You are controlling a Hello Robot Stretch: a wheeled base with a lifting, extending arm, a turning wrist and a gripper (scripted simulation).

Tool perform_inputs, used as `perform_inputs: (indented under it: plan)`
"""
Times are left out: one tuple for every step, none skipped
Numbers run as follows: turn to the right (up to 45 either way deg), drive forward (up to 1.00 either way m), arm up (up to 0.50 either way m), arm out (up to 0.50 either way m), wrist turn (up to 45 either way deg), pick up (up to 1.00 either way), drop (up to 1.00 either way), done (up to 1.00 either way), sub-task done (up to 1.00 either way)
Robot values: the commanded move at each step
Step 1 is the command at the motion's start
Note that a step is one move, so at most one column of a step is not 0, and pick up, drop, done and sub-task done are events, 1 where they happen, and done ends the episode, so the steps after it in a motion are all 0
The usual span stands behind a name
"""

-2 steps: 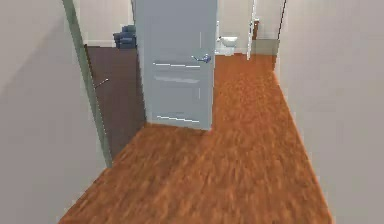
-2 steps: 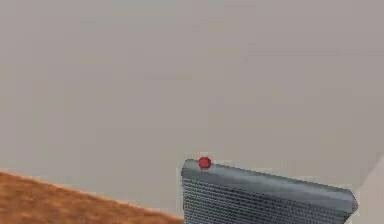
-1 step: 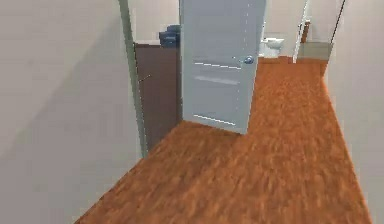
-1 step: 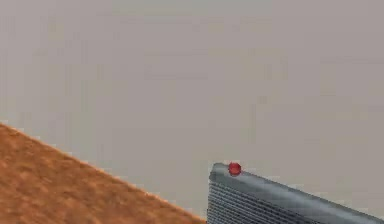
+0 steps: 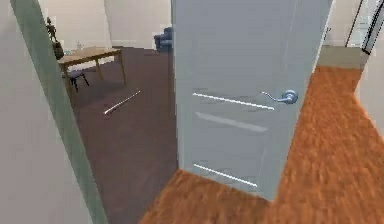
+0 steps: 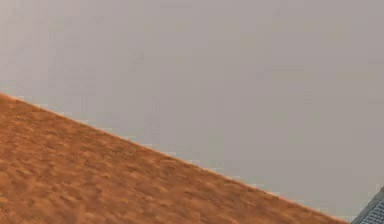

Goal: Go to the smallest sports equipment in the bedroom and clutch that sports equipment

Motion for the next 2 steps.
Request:
perform_inputs:
  plan:
    - [-6.0, 0.00, 0.00, 0.00, 0.0, 0.00, 0.00, 0.00, 0.00]
    - [0.0, 0.75, 0.00, 0.00, 0.0, 0.00, 0.00, 0.00, 0.00]
